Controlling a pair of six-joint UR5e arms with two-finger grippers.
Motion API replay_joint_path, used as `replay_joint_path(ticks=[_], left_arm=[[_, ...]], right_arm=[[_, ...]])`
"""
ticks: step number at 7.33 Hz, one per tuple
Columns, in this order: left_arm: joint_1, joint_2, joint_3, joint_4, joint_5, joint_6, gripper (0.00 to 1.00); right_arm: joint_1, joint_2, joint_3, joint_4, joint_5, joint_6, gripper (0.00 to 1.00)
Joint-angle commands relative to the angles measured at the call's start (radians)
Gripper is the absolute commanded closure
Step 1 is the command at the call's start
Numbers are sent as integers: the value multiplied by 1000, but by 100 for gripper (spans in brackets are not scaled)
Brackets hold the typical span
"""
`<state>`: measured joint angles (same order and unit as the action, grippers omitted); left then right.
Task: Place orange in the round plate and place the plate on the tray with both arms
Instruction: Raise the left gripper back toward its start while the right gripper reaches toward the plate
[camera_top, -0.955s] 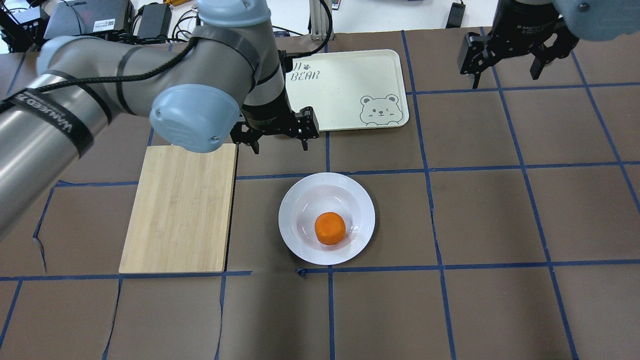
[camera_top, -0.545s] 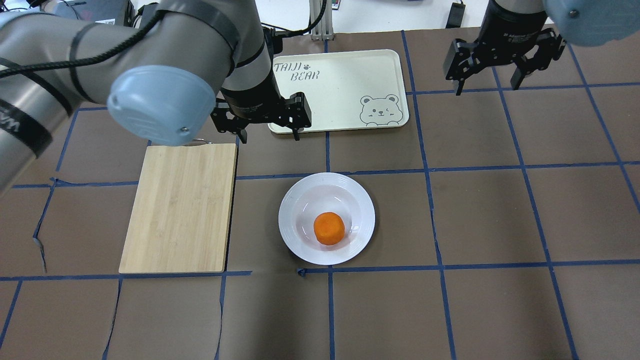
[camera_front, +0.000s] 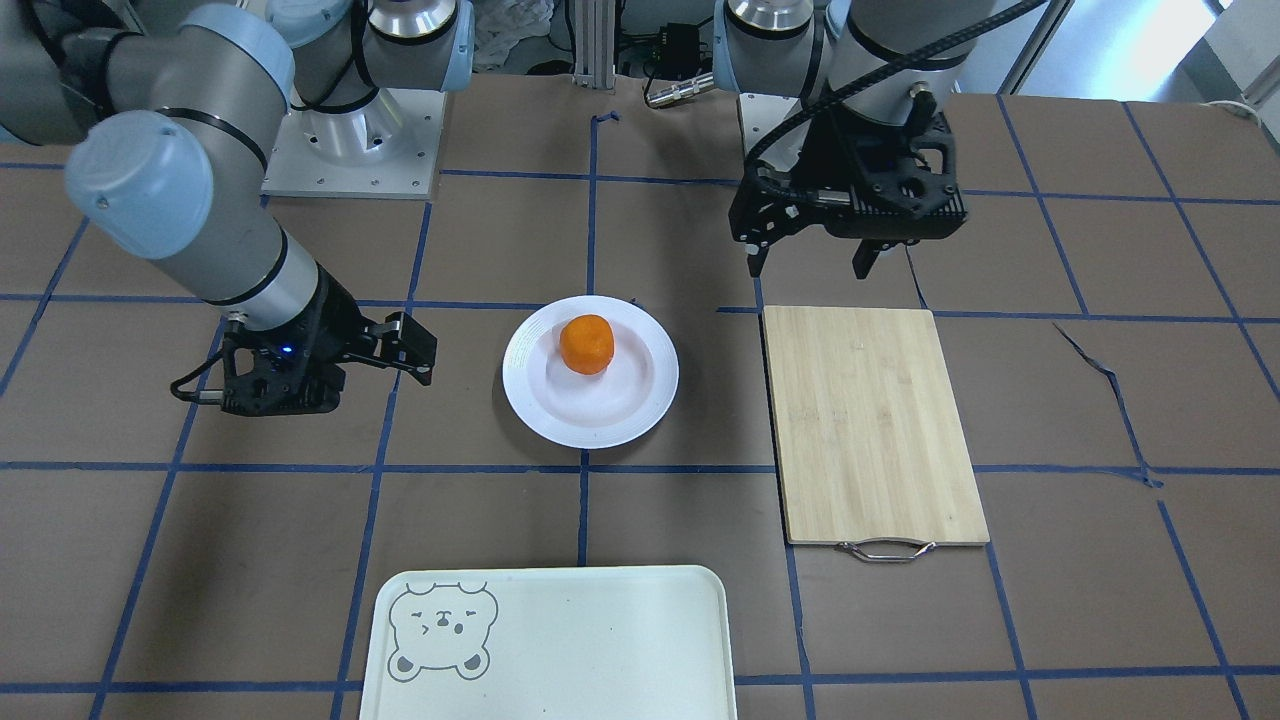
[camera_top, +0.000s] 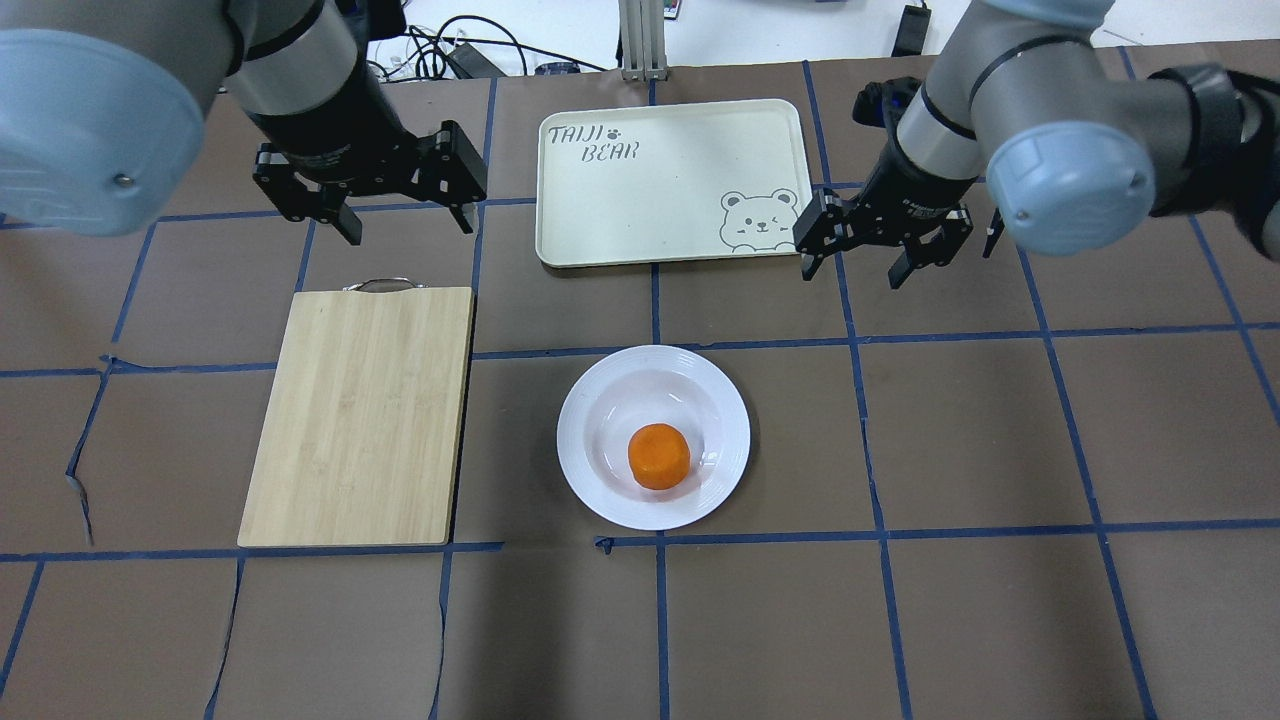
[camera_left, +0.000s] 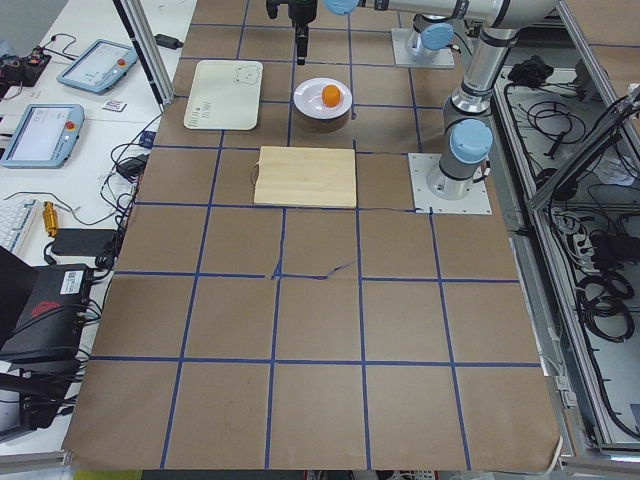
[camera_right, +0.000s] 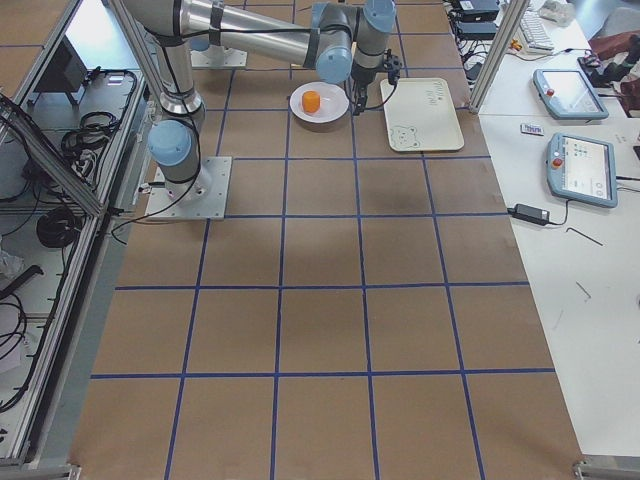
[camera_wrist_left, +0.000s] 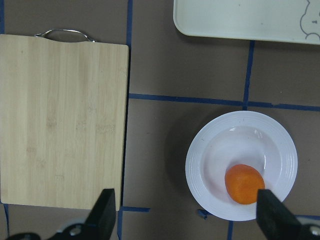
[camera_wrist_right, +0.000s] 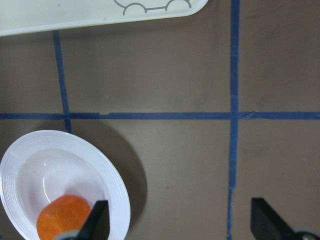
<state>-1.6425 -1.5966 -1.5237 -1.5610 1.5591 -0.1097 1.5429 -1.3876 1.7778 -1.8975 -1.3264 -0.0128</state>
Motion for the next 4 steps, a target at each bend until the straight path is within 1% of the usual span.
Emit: replay_joint_path(ticks=[1, 2, 3, 4], left_arm=[[73, 20, -10, 2, -7, 71, 0], [70, 24, -7, 1, 1, 62, 0], [69, 27, -9, 1, 2, 62, 0], [69, 29, -12, 1, 3, 64, 0]], right_arm=[[0, 1, 226, -263, 169, -1, 0], [2, 1, 299, -326, 259, -4, 0], [2, 5, 337, -372, 298, -13, 0], [8, 48, 365, -440, 303, -13, 0]])
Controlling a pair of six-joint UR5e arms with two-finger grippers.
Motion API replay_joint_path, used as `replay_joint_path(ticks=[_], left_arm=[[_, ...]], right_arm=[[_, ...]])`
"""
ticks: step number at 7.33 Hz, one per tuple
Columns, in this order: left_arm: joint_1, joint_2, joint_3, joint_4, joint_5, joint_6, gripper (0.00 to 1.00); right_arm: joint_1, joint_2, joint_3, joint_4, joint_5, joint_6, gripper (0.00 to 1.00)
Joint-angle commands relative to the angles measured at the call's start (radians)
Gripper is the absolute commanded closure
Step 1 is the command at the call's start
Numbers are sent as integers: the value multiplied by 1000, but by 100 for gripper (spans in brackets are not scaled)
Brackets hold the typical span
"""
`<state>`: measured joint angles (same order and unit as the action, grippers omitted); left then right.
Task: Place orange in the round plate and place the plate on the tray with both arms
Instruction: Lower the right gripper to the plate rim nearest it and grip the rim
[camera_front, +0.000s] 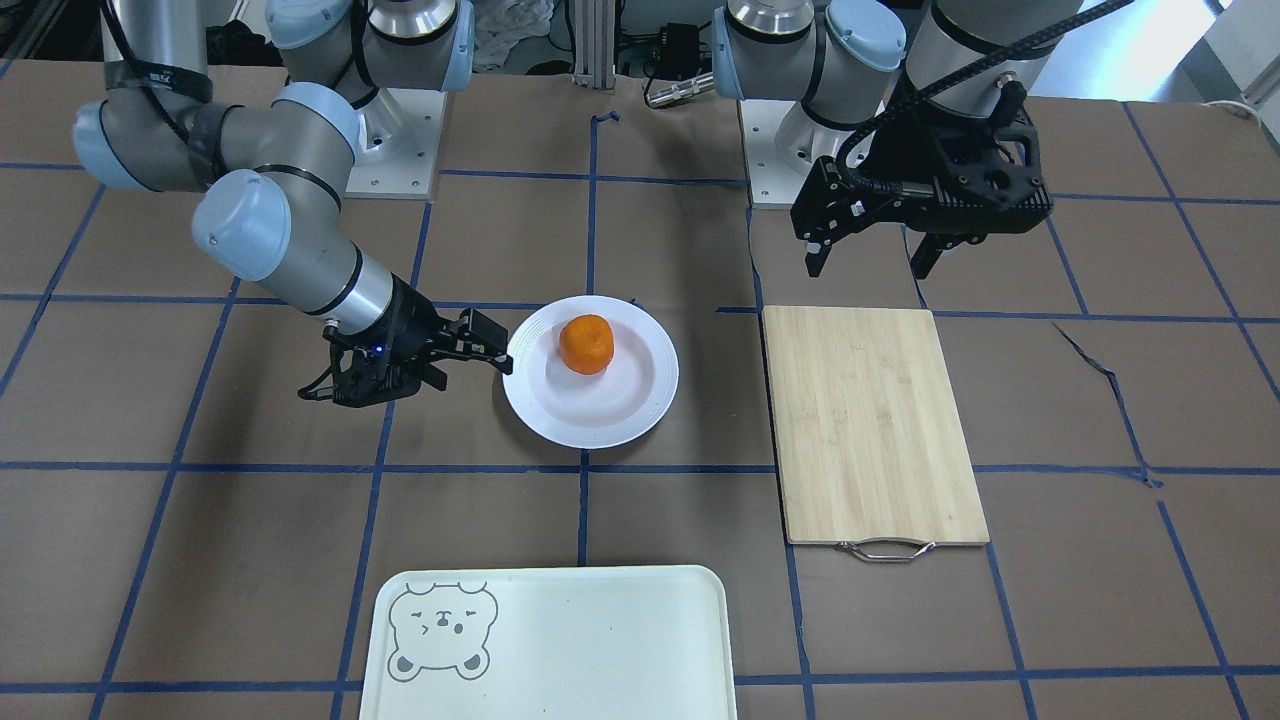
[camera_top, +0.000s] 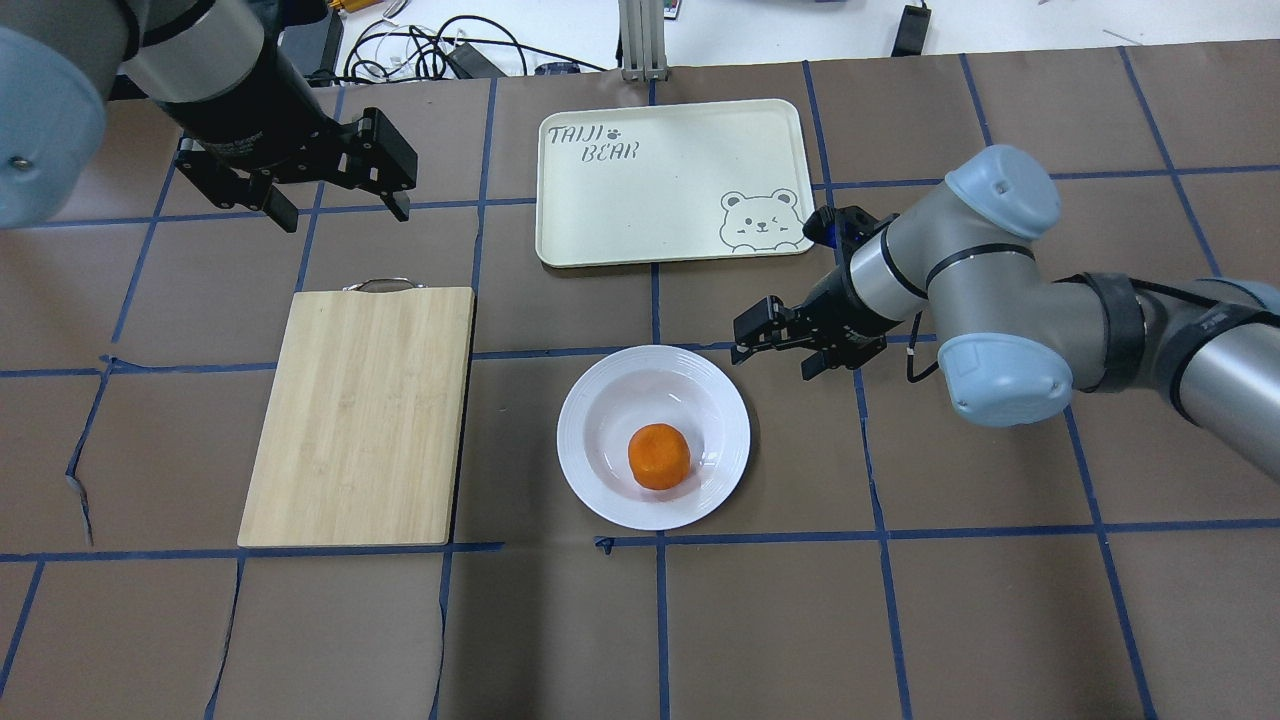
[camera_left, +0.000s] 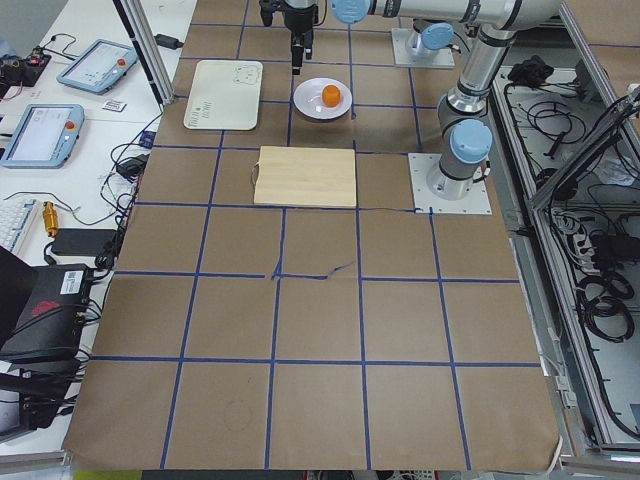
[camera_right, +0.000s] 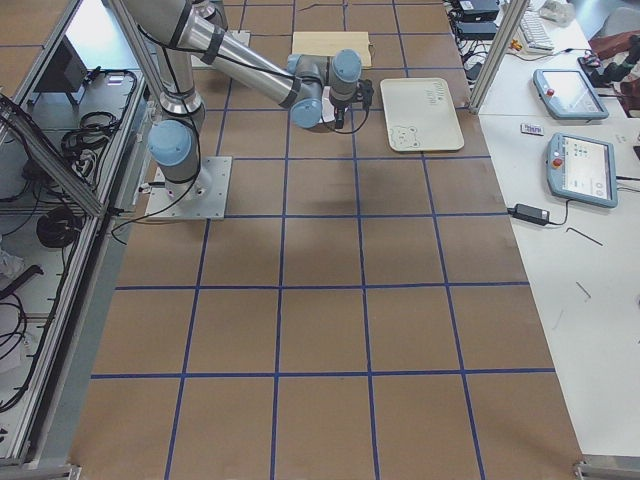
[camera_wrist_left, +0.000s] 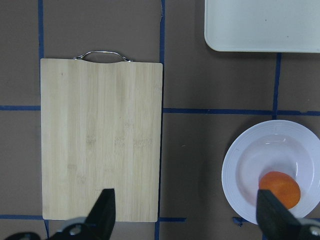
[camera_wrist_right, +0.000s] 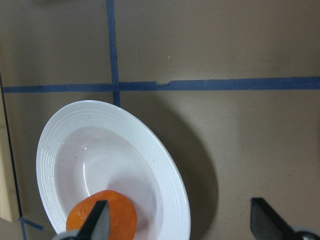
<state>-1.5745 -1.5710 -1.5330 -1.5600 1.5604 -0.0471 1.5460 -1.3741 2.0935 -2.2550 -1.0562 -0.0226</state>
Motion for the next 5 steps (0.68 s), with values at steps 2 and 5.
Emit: replay_joint_path(ticks=[2, 5], left_arm=[[-1, 2, -4, 6, -5, 21, 0], [-1, 5, -4, 6, -14, 19, 0]], right_arm=[[9, 143, 66, -248, 91, 3, 0], [51, 155, 66, -255, 153, 12, 0]])
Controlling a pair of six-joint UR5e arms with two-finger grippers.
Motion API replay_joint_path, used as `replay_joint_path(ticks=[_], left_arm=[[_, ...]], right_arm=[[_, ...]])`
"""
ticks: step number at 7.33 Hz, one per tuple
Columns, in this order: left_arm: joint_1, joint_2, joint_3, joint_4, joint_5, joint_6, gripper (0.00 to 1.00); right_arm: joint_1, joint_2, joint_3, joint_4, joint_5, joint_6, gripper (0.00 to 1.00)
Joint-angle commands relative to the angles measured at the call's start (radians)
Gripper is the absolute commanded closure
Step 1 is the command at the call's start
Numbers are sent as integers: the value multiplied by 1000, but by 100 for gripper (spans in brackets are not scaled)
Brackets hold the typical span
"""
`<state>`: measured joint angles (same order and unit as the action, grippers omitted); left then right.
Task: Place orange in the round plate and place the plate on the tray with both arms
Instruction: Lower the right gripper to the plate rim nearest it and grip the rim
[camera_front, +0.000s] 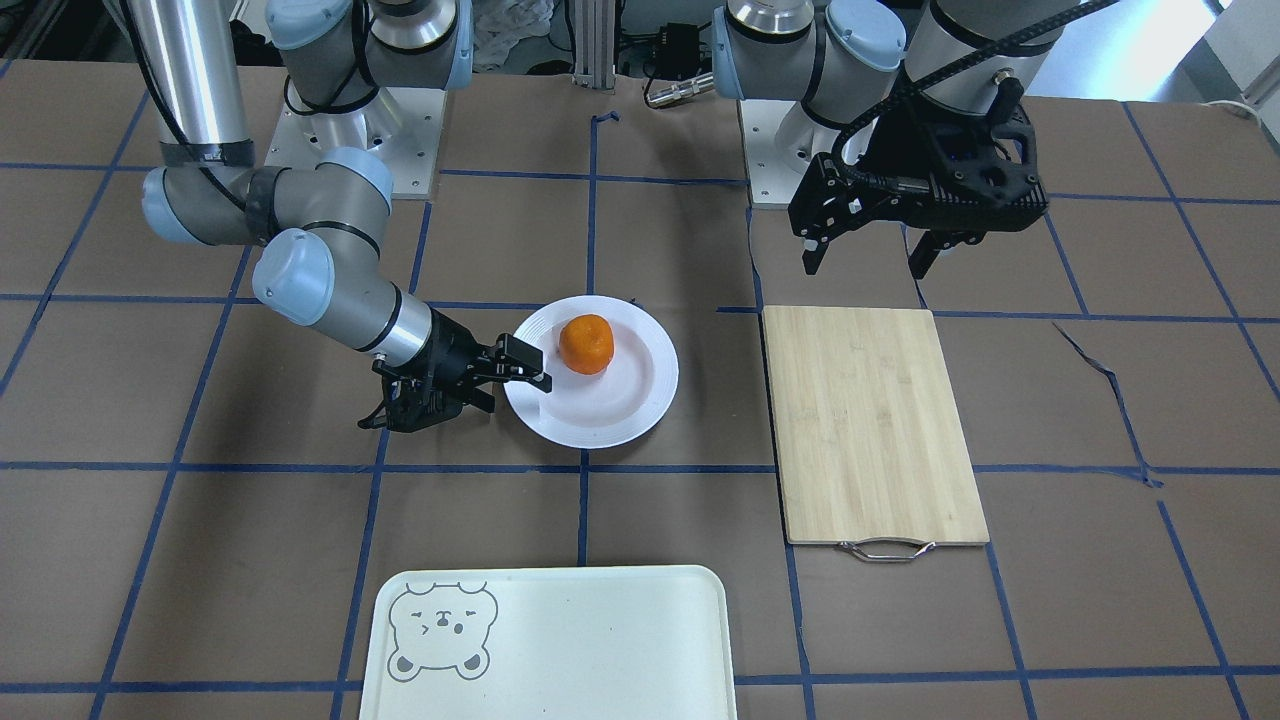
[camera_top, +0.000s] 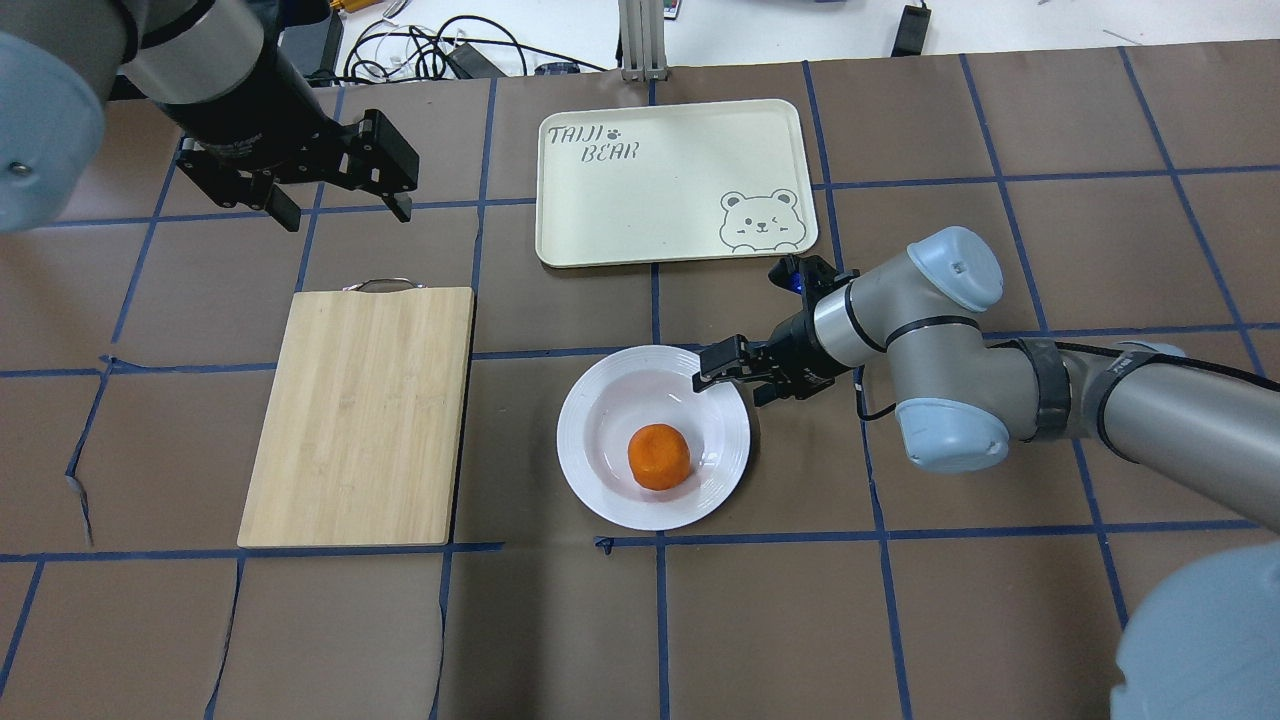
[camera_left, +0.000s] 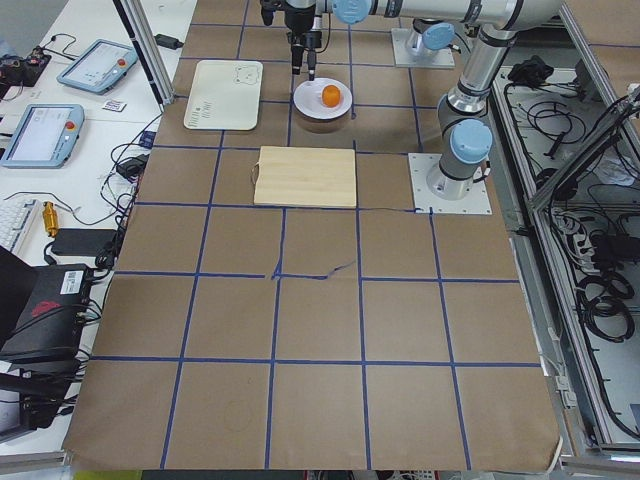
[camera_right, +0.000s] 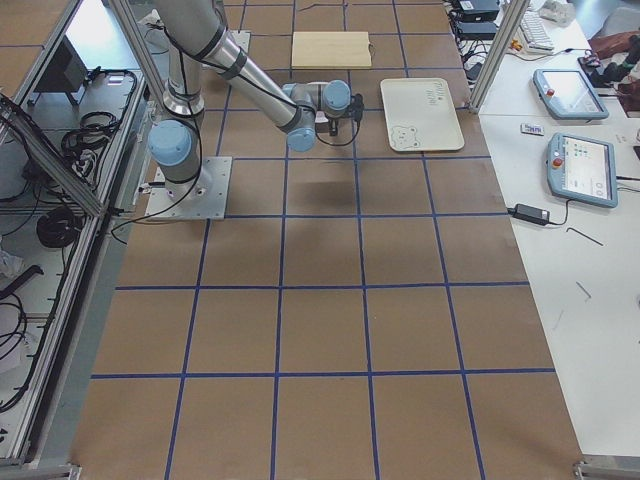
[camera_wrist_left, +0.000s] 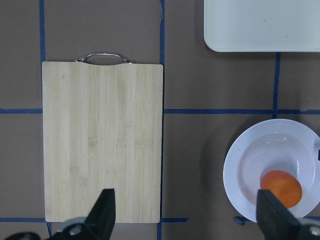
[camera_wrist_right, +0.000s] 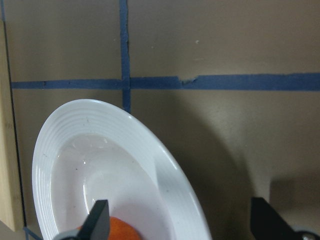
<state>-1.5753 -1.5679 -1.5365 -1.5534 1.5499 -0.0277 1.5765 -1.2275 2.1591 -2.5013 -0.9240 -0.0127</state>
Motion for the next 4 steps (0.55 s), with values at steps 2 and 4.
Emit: replay_joint_path(ticks=[2, 4], left_arm=[[-2, 18, -1, -1, -2, 0, 0], [-2, 26, -14, -1, -2, 0, 0]], right_arm=[[40, 20, 1, -10, 19, -1, 0], [42, 25, 1, -10, 16, -4, 7]])
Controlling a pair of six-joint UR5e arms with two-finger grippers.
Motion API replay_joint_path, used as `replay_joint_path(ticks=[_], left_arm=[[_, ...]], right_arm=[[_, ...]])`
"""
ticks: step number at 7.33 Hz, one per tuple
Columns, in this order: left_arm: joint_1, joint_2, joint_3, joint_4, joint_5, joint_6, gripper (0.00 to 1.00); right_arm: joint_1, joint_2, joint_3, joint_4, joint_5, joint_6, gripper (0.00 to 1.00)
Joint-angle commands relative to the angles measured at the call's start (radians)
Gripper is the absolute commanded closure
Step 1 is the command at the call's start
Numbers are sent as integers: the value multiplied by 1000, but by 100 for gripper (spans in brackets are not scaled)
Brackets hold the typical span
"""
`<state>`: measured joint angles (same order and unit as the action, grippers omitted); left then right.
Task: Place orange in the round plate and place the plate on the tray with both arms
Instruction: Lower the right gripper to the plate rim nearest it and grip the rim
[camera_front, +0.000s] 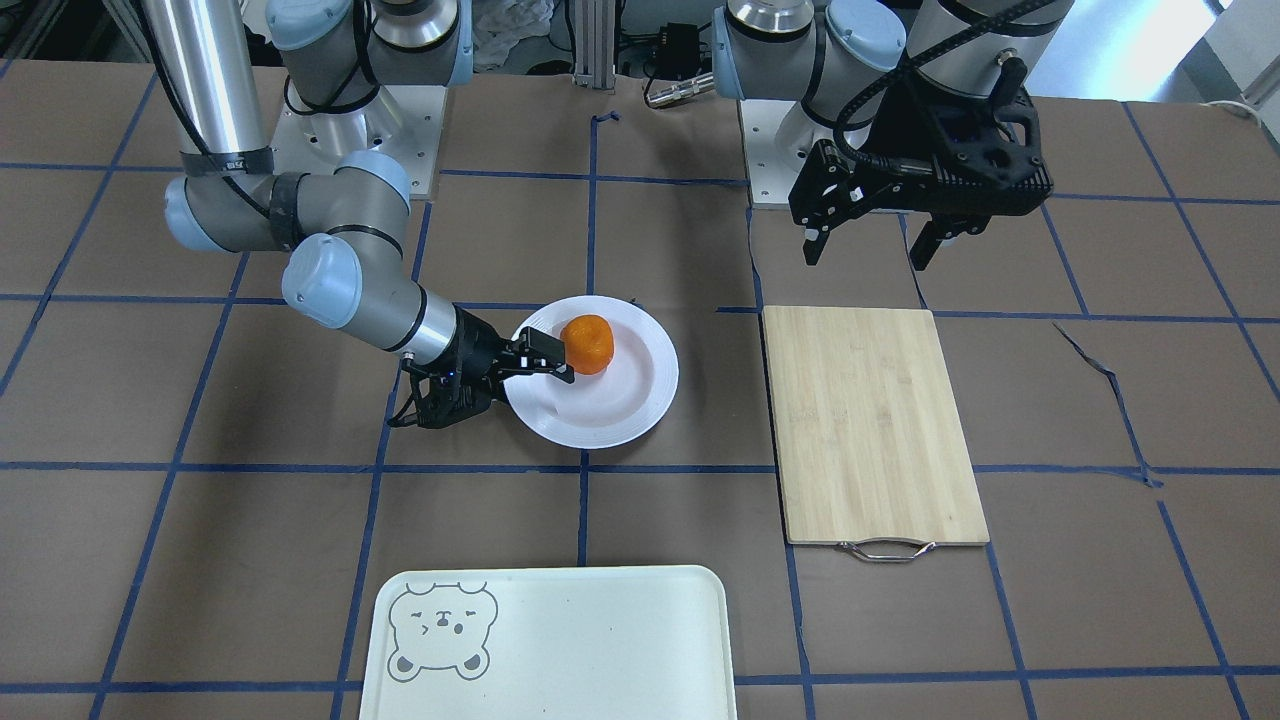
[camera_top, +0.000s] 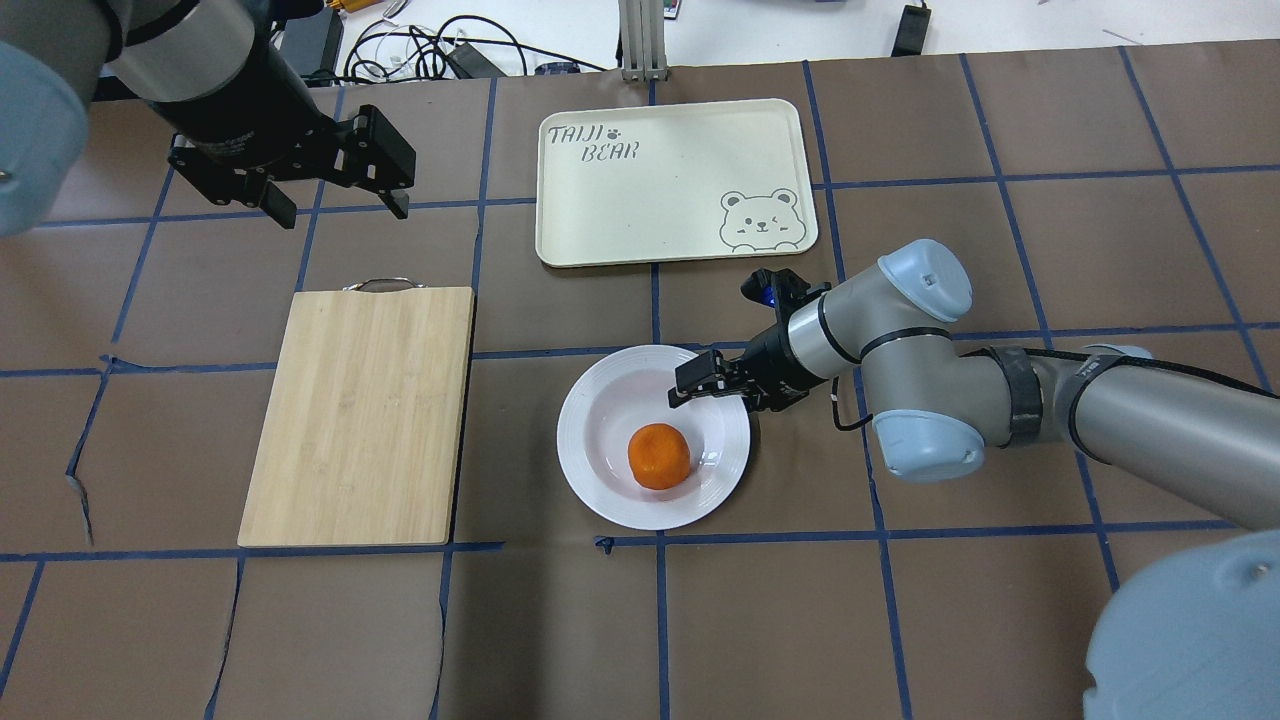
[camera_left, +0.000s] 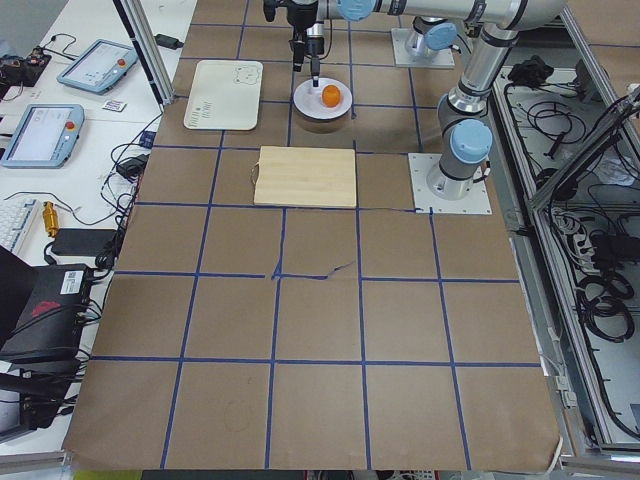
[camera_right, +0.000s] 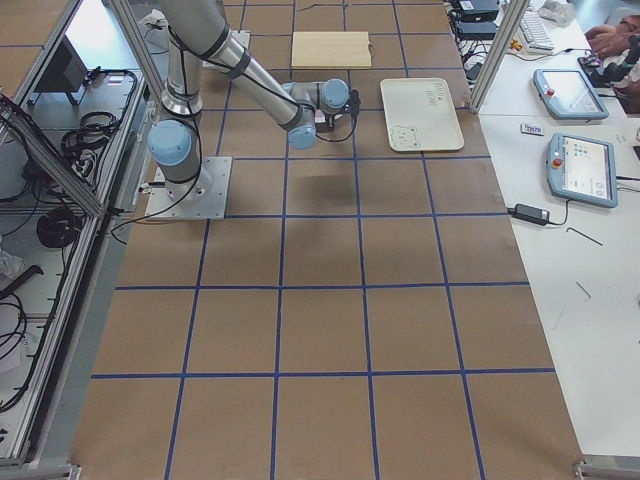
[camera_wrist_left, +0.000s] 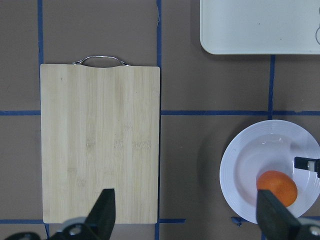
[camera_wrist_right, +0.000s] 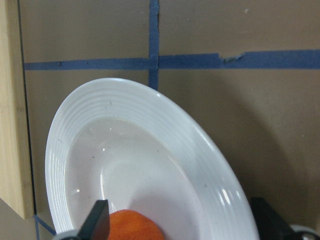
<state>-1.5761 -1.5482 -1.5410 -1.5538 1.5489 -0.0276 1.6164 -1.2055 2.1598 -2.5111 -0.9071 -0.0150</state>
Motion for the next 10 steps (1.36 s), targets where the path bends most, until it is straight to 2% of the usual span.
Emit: replay_joint_path(ticks=[1, 2, 4, 5, 10], left_arm=[[1, 14, -16, 0, -1, 0, 0], [10, 20, -11, 0, 0, 0, 0], [10, 26, -19, -3, 13, 0, 0], [11, 33, -18, -11, 11, 3, 0], [1, 42, -21, -18, 6, 3, 0]], right_arm=[[0, 6, 0, 0, -4, -2, 9], [0, 23, -2, -2, -4, -9, 31], [0, 34, -2, -31, -4, -10, 86], [0, 32, -2, -31, -3, -10, 100], [-7, 17, -6, -204, 5, -11, 100]])
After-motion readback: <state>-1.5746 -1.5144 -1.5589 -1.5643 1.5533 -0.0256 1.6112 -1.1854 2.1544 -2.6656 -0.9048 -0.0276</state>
